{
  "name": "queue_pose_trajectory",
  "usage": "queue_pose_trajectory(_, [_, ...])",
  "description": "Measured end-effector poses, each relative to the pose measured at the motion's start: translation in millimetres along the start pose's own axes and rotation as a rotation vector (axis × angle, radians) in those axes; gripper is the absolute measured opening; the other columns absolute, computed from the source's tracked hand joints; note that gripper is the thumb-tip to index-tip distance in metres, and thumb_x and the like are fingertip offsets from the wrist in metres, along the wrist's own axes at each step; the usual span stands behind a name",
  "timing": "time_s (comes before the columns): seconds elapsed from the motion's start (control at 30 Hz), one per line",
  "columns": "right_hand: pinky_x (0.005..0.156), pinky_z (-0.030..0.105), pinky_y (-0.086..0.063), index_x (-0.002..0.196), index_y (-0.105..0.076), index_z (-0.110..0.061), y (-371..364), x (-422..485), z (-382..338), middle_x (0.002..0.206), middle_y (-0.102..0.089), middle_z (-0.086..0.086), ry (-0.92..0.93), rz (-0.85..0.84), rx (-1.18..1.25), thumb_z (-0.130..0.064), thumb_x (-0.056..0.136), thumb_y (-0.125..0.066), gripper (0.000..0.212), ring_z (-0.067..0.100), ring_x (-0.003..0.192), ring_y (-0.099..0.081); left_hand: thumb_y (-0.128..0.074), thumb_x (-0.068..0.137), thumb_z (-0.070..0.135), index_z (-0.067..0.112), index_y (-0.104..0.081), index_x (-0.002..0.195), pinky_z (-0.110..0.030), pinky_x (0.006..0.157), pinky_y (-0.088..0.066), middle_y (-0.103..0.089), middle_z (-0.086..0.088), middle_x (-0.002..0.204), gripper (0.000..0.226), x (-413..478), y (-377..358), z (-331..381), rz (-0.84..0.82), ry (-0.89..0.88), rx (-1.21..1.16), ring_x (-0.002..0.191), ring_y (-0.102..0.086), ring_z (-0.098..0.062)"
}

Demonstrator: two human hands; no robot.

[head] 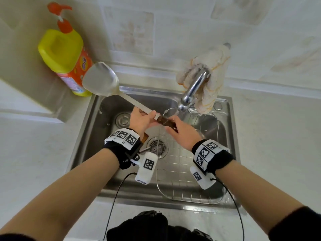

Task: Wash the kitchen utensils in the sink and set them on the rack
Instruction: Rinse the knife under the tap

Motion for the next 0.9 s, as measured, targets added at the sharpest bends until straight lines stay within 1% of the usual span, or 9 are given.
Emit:
queue_pose_trajectory(0.1, [0.058,0.028,-0.043,0.101,-0.044,-0.018,6,3,-6,0.068,-0.051,-0.009,-0.003,0.131,-0.085,-0.05,0.095,-0.036,0.034,0.014,0.059,-0.053,-0.056,0.088,-0.003,0.002,-0.042,0.114,-0.026,0.061,-0.059,-0.062,-0.022,0.099,0.03,-8,-13,9,-0.041,-0.049,0.037,0.08,-0.067,-0.021])
queue_pose_trajectory(0.2, [0.054,0.026,-0.039,0.082,-0.047,-0.018,4,1,7,0.059,-0.049,-0.007,-0.051,0.017,0.126,-0.046,0.097,-0.036,0.034,0.01,0.048,-0.047,-0.053,0.089,-0.005,0.003,-0.04,0.112,-0.028,0.061,-0.06,-0.063,-0.02,0.093,0.028,-13,-23,11,-0.076,-0.057,0.075,0.078,-0.067,-0.021])
queue_pose_trajectory(0.3, [0.051,0.022,-0.044,0.071,-0.052,-0.015,0,-13,23,0.048,-0.051,-0.003,-0.142,-0.102,0.302,-0.049,0.096,-0.036,0.045,0.01,0.038,-0.046,-0.052,0.089,-0.006,0.004,-0.038,0.108,-0.028,0.061,-0.059,-0.064,-0.018,0.088,0.026,-17,-30,0,-0.089,-0.027,0.059,0.074,-0.067,-0.02])
queue_pose_trajectory(0.37, [0.056,0.025,-0.047,0.072,-0.052,-0.018,3,-21,31,0.05,-0.051,-0.005,-0.175,-0.104,0.209,-0.055,0.092,-0.037,0.045,0.01,0.041,-0.048,-0.053,0.088,-0.005,0.004,-0.039,0.11,-0.026,0.059,-0.058,-0.064,-0.017,0.089,0.028,-20,-33,0,-0.085,-0.035,0.019,0.073,-0.068,-0.016])
queue_pose_trajectory(0.5, [0.05,0.023,-0.038,0.068,-0.048,-0.025,28,-31,34,0.055,-0.048,-0.007,-0.163,0.101,0.029,-0.059,0.089,-0.041,0.041,0.011,0.049,-0.047,-0.053,0.092,0.008,0.003,-0.043,0.117,-0.03,0.072,-0.058,-0.061,-0.022,0.108,0.027,-19,-41,-3,-0.157,-0.023,0.073,0.087,-0.067,-0.023])
queue_pose_trajectory(0.63, [0.051,0.023,-0.039,0.064,-0.045,-0.026,39,-57,49,0.057,-0.049,-0.006,-0.224,0.13,0.005,-0.058,0.09,-0.042,0.041,0.011,0.052,-0.049,-0.033,0.098,0.045,0.009,-0.044,0.133,-0.043,0.108,-0.036,-0.05,-0.012,0.136,0.051,-29,-59,-34,-0.266,0.072,0.625,0.122,-0.049,-0.026])
queue_pose_trajectory(0.7, [0.049,0.021,-0.035,0.062,-0.041,-0.026,45,-70,57,0.056,-0.047,-0.007,-0.245,0.142,-0.024,-0.057,0.091,-0.041,0.042,0.009,0.051,-0.046,-0.018,0.097,0.053,0.009,-0.036,0.141,-0.039,0.112,-0.028,-0.041,-0.012,0.144,0.064,-42,-64,-51,-0.325,0.156,0.813,0.132,-0.039,-0.028])
queue_pose_trajectory(0.8, [0.048,0.019,-0.032,0.061,-0.04,-0.026,50,-88,66,0.056,-0.045,-0.008,-0.274,0.146,-0.035,-0.056,0.092,-0.041,0.043,0.007,0.048,-0.043,-0.009,0.093,0.061,0.012,-0.025,0.147,-0.042,0.103,-0.035,-0.034,-0.015,0.148,0.075,-61,-72,-78,-0.456,0.368,0.717,0.134,-0.036,-0.032])
queue_pose_trajectory(0.9, [0.048,0.019,-0.031,0.062,-0.041,-0.024,50,-101,69,0.057,-0.045,-0.008,-0.293,0.145,-0.029,-0.056,0.092,-0.04,0.044,0.007,0.049,-0.043,-0.011,0.092,0.063,0.012,-0.023,0.147,-0.043,0.104,-0.035,-0.029,-0.016,0.15,0.076,-68,-76,-86,-0.438,0.407,0.583,0.134,-0.036,-0.034])
Point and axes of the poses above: each hand's wrist, its own x-axis towards the middle knuckle, its own y-axis out of the back of the hand, z = x × y, the point moved 7 cm from there along x, towards the middle knuckle
